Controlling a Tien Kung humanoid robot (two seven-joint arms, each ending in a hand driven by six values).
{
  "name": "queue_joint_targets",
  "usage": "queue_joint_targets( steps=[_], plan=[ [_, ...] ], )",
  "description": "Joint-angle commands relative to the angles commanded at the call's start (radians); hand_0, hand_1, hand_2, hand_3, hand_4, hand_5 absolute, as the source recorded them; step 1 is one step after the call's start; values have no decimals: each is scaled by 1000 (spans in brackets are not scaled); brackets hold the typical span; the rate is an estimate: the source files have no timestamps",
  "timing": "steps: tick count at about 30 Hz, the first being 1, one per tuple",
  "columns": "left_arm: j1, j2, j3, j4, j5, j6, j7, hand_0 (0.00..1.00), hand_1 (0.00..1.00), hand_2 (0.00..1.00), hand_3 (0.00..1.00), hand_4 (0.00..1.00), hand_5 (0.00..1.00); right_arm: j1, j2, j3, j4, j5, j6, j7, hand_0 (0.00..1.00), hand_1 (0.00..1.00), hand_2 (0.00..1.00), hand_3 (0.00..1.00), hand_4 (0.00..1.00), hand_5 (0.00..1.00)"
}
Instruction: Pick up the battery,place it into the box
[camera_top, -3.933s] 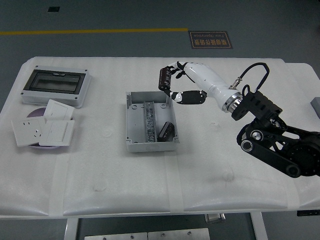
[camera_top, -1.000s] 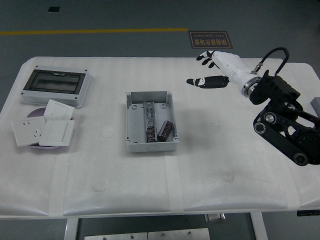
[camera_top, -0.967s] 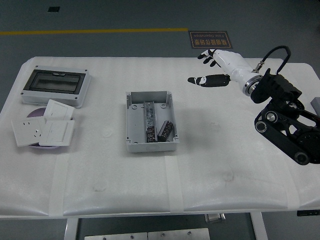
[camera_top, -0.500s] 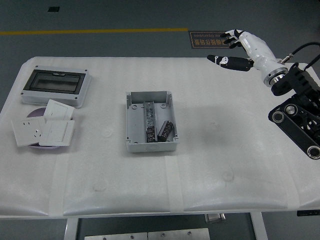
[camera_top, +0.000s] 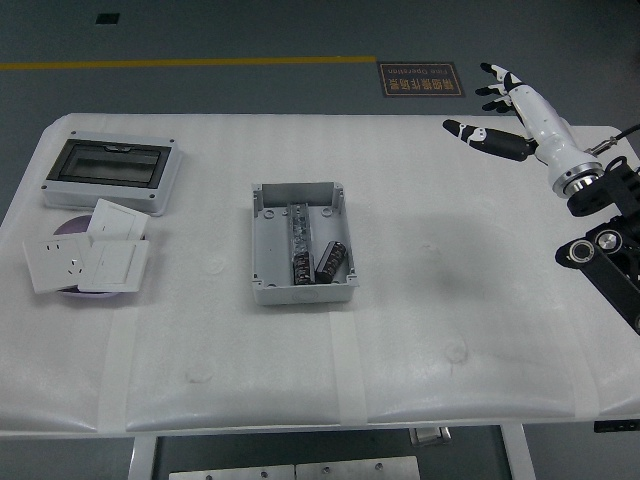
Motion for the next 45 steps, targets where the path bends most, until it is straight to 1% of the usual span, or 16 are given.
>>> queue_joint_targets(
  steps=[2,3,5,10,14,17,20,21,23,26,27,29,33,40,45],
  plan=[
    [5,-2,-9,0,-1,3,-1,721,659,465,500,340,2,-21,-1,19,1,15,2,7,838,816,998,998,998,664],
    [7,-3,-12,0,-1,3,-1,721,661,464,499,342,2,-30,-2,27,1,21,2,10,906,968,998,998,998,745],
    [12,-6,-24,0,2,4,0,721,661,464,499,342,2,-51,0,50,1,39,4,19,906,968,998,998,998,745],
    [18,-8,-74,0,46,0,11,722,662,464,500,355,2,-87,6,96,-1,92,4,53,919,964,998,998,998,754],
    [17,-8,-88,0,59,-2,15,722,662,464,500,355,2,-102,10,113,-1,153,9,92,919,964,998,998,998,754],
    [15,-10,-73,0,49,-2,16,721,664,465,505,354,2,-105,12,115,0,189,10,111,927,964,998,998,998,758],
    [13,-14,-42,0,27,-3,15,721,664,465,505,354,2,-104,13,112,0,212,12,122,927,964,998,998,998,758],
    [13,-15,-35,0,22,-3,15,722,665,465,505,357,2,-104,14,112,0,220,13,125,942,944,998,998,998,753],
    [13,-18,-25,0,15,-3,14,722,665,465,505,357,2,-104,14,113,2,235,14,130,942,944,998,998,998,753],
    [12,-20,-30,0,21,-4,15,722,665,465,505,357,2,-104,14,116,6,270,17,140,942,944,998,998,998,753],
    [11,-20,-33,0,23,-3,16,722,664,465,506,353,2,-103,15,117,7,286,19,144,954,924,998,998,998,754],
    [10,-21,-36,0,25,-3,16,722,664,465,506,353,2,-101,16,116,8,314,21,151,954,924,998,998,998,754],
    [3,-16,-26,0,16,-2,14,722,665,464,506,354,2,-90,22,107,8,356,25,163,960,921,998,998,998,748],
    [8,4,-5,0,-11,2,11,722,670,473,508,344,2,-89,41,90,4,374,25,168,963,911,998,998,998,744],
    [40,3,62,0,-88,7,1,722,670,477,510,335,2,-106,57,74,3,370,26,167,964,909,998,998,998,741]
  ],
)
